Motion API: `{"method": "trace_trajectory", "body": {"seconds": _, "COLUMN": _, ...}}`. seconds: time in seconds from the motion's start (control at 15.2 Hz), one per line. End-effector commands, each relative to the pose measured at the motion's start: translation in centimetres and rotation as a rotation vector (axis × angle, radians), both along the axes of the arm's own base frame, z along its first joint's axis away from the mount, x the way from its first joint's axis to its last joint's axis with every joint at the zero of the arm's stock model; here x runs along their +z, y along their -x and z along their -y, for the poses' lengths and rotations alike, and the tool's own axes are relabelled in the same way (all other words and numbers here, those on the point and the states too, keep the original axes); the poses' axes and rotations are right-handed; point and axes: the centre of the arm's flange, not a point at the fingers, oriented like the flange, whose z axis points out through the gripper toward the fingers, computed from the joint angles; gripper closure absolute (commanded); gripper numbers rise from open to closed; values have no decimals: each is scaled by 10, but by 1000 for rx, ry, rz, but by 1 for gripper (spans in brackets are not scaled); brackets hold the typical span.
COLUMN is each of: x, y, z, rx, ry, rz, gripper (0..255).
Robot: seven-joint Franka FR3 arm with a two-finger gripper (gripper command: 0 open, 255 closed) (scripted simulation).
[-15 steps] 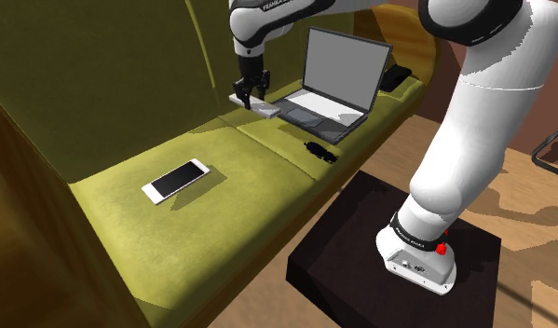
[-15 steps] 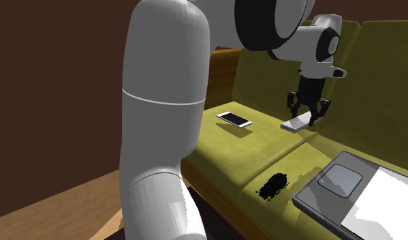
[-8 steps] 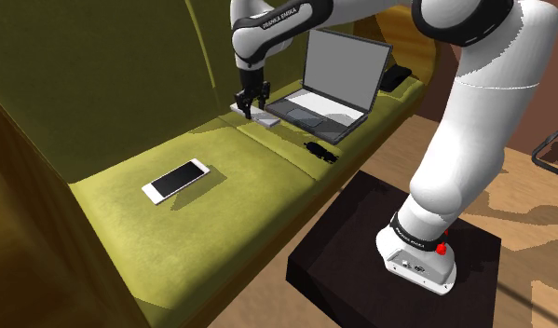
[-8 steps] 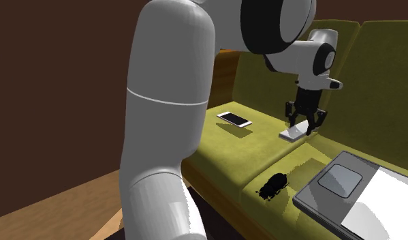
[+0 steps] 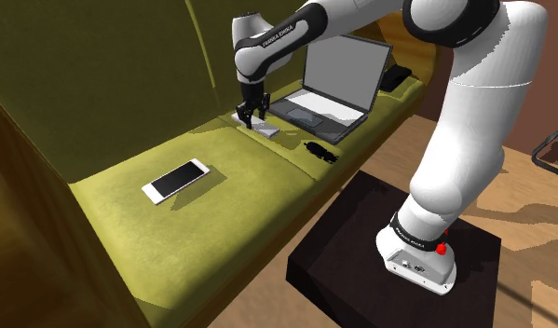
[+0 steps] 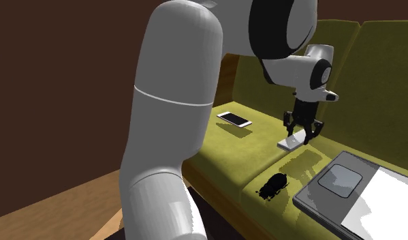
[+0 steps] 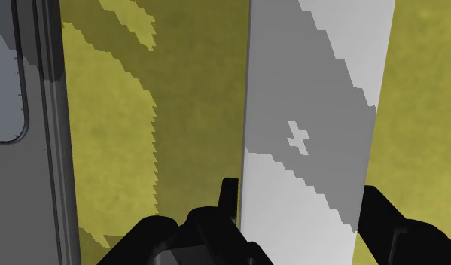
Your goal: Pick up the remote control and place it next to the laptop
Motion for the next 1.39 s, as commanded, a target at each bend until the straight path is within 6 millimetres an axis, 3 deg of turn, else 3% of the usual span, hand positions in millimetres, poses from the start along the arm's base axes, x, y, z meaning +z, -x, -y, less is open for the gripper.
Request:
{"method": "trace_trajectory", "body": {"seconds": 0.0, "x": -11, "y": 0, "z": -1, "rx": 0, "ry": 0, "rz": 1, "gripper": 255}}
{"method": "trace_trajectory", "body": {"seconds": 0.59, "x": -16, "y": 0, "z": -1, "rx": 0, "ry": 0, "rz": 1, "gripper": 255}}
{"method": "trace_trajectory", "body": {"seconds": 0.66, "x": -16, "y": 0, "z": -1, "rx": 0, "ry": 0, "rz": 1, "gripper": 0}}
{"method": "trace_trajectory", "body": {"seconds": 0.99, "x": -16, "y": 0, "z": -1, "rx": 0, "ry": 0, "rz": 1, "gripper": 0}}
{"method": "trace_trajectory", "body": {"seconds": 1.25, "x": 34, "y": -1, "z": -2, "rx": 0, "ry": 0, "rz": 1, "gripper": 0}}
{"method": "trace_trajectory", "body": {"seconds": 1.32, "x": 34, "y": -1, "z": -2, "rx": 0, "ry": 0, "rz": 1, "gripper": 0}}
